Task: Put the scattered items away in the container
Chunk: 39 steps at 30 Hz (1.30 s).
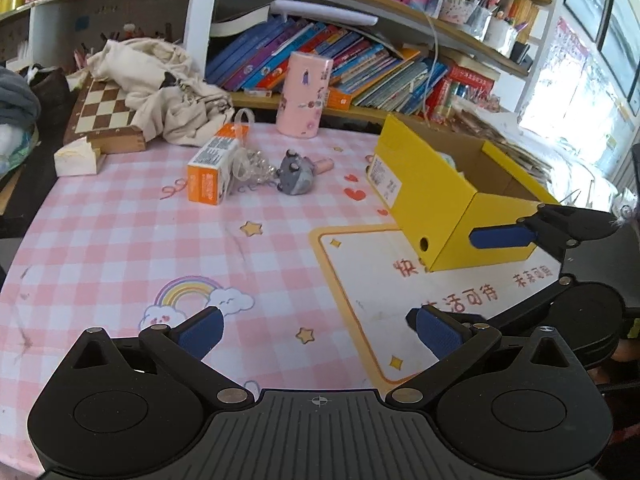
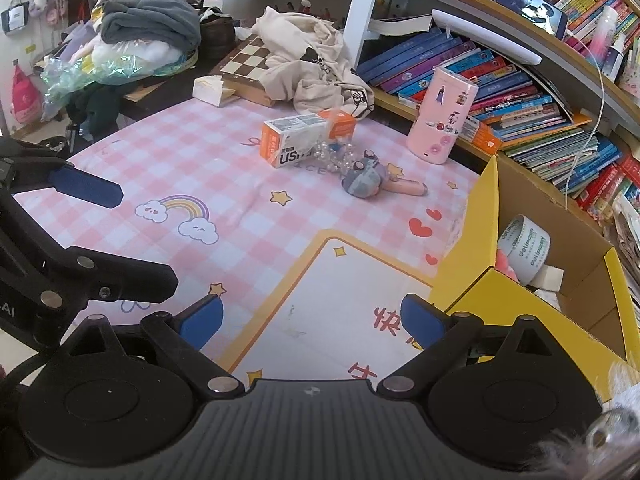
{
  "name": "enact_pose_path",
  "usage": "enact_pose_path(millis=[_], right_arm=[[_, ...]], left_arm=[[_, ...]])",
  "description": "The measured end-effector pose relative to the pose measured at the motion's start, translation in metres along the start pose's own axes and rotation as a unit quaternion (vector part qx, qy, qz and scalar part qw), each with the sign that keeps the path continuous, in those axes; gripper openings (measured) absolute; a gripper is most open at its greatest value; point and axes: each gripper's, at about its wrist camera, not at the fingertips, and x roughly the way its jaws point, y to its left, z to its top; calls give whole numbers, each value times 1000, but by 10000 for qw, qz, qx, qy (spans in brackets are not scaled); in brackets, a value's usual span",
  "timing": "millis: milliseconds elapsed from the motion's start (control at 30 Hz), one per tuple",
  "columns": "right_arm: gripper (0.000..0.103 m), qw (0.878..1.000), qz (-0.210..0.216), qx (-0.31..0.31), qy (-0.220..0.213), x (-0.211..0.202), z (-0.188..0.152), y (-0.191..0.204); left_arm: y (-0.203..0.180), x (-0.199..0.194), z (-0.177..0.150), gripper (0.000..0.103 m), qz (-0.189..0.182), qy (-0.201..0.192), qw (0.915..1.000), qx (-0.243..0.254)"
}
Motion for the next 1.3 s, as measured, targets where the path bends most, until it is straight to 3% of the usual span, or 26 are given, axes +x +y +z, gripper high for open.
enact_pose_path(millis=[200,800,1100,1167,1300], right_arm=[[97,10000,-1,-8,59,1,-1,1],[97,9999,-125,10,-76,20,11,-10],[96,9981,-250,469,-309,49,39,-35],[90,9978,-216,567,-279,58,46,-39],[67,9965,-245,779,-179,79,56,-48]], left_arm=[[4,3,1,103,105,173,9998,-37],[7,10,20,103,638,-425,9971,34],[19,33,48,103,1056,-418,9932,257],[23,41,56,103,1104,-358,9929,260],[32,56,68,103,1200,-434,9915,253]])
